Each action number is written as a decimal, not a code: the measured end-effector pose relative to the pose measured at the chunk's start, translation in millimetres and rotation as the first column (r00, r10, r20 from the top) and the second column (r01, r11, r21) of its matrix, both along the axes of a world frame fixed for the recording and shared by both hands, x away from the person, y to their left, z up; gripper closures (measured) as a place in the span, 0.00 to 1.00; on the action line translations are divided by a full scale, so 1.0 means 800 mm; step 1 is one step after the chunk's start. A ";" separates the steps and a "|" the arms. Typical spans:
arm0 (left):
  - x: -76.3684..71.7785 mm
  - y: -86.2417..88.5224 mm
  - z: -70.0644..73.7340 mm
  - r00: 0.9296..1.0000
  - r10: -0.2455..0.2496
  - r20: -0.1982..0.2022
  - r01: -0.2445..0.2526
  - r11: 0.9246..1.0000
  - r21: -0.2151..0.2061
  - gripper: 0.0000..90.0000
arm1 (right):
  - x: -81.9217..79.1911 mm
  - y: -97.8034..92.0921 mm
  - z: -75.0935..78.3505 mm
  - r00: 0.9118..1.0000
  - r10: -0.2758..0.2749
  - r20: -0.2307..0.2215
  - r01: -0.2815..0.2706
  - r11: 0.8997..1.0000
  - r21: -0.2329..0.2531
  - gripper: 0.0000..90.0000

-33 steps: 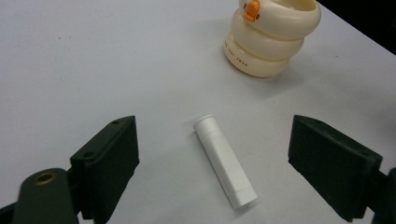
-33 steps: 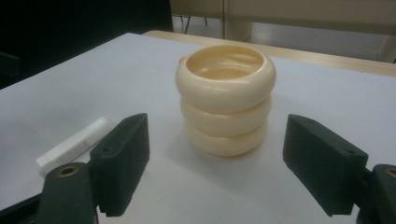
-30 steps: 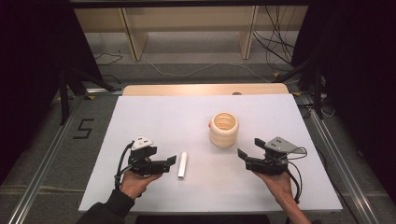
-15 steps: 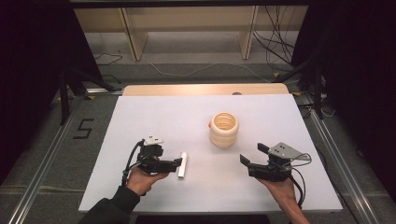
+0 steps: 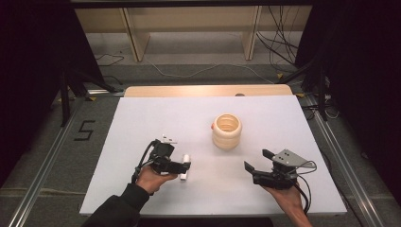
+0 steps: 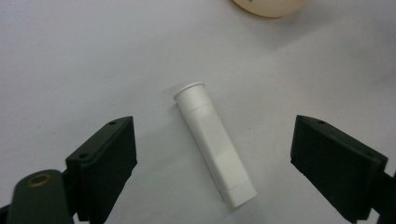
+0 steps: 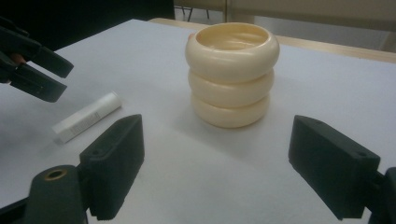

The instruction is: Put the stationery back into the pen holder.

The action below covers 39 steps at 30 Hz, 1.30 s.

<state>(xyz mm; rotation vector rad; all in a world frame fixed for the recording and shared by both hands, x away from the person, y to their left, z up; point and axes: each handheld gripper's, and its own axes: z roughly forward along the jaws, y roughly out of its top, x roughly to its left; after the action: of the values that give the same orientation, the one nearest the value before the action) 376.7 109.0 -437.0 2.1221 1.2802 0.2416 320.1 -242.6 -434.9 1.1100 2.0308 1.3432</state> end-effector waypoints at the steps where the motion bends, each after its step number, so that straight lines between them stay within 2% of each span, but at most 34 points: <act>1: 0.001 -0.001 -0.001 1.000 -0.001 -0.006 0.001 1.000 0.007 0.15 | 0.000 0.000 0.000 1.000 0.000 0.000 0.000 1.000 -0.001 0.21; 5: 0.007 -0.008 -0.003 0.999 -0.022 -0.044 0.024 0.999 0.037 0.14 | 0.001 0.000 -0.001 1.000 0.000 -0.001 0.000 1.000 0.001 0.21; 9: 0.011 -0.017 -0.006 0.998 -0.033 -0.058 0.037 0.996 0.082 0.15 | 0.001 0.000 -0.001 1.000 0.002 0.000 -0.002 1.000 -0.004 0.21; 12: 0.014 -0.024 -0.009 0.995 -0.051 -0.086 0.062 0.990 0.130 0.15 | 0.001 0.000 -0.001 1.000 0.003 0.000 -0.003 1.000 -0.005 0.21; 15: 0.018 -0.029 -0.011 0.994 -0.053 -0.095 0.067 0.986 0.155 0.18 | 0.002 0.001 -0.002 1.000 0.003 -0.002 -0.003 1.000 -0.010 0.21; 21: 0.031 -0.030 -0.018 0.989 -0.043 -0.140 0.067 0.983 0.171 0.20 | 0.002 0.004 -0.003 1.000 0.008 -0.004 -0.008 1.000 -0.016 0.22; 26: 0.033 -0.033 -0.021 0.986 -0.056 -0.155 0.085 0.979 0.186 0.22 | 0.003 0.003 -0.004 1.000 0.010 0.000 -0.010 1.000 -0.019 0.22; 30: 0.032 -0.036 -0.024 0.985 -0.069 -0.157 0.099 0.977 0.190 0.26 | 0.004 0.005 -0.004 1.000 0.013 -0.001 -0.013 1.000 -0.018 0.22; 32: 0.033 -0.036 -0.026 0.986 -0.066 -0.155 0.099 0.972 0.213 0.28 | 0.004 0.006 -0.004 1.000 0.015 -0.001 -0.015 1.000 -0.021 0.22; 39: 0.036 -0.039 -0.031 0.984 -0.075 -0.161 0.112 0.967 0.229 0.34 | 0.005 0.006 -0.004 1.000 0.015 -0.002 -0.015 1.000 -0.020 0.23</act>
<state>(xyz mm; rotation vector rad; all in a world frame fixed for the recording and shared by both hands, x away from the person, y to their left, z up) 405.2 77.9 -462.0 2.4389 1.2851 0.2056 324.1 -237.7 -438.0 1.0904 2.0533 1.3272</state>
